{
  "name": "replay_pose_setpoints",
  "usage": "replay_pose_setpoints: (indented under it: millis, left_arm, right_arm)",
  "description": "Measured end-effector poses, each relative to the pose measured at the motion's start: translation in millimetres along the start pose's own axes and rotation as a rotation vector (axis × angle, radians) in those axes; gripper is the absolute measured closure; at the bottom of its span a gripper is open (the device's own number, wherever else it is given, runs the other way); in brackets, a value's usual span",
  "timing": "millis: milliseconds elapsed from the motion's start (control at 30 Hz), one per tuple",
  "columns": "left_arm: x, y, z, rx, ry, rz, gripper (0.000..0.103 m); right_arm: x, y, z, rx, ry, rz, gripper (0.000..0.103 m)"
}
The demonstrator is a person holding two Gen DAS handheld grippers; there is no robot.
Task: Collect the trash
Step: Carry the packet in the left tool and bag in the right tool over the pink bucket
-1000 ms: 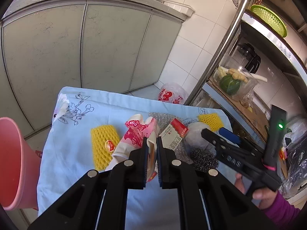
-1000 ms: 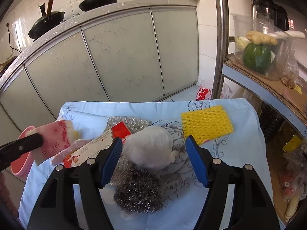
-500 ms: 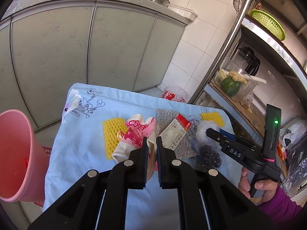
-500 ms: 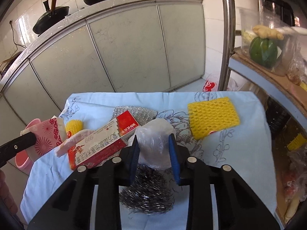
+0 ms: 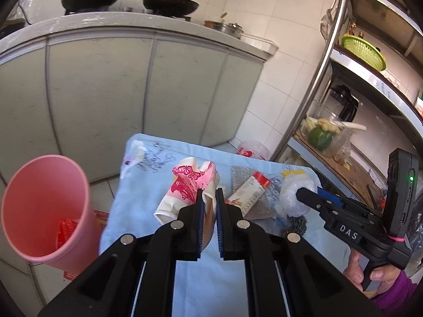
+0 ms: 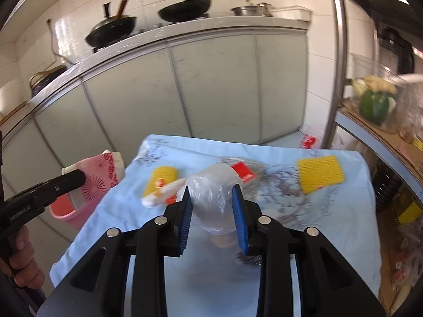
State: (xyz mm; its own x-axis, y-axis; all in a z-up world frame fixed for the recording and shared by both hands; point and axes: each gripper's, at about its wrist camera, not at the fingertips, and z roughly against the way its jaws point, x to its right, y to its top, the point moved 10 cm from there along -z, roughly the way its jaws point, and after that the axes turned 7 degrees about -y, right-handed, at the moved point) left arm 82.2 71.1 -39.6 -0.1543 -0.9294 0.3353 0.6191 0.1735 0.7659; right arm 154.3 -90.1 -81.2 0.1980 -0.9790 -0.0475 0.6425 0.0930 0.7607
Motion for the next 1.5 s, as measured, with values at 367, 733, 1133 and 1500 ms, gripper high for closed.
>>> replay_pose_setpoints:
  millis: [367,733,1133,1500]
  left_arm:
    - [-90,0,51,0.074,0.198,0.085,0.095]
    - [-185,-15,67,0.074,0.383,0.198,0.095]
    - [-248,-38,63,0.032,0.484,0.266,0.095]
    - [-273,-54,51,-0.009,0.499,0.294,0.095]
  right_arm:
    - [-139,14,-11,0.004,0.207,0.169,0.073]
    - [-241,20,-42,-0.019,0.29,0.29,0.073]
    - [-309,11,-92,-0.093,0.335,0.346,0.073]
    - [-330,-8,-113,-0.135,0.327,0.383,0.073]
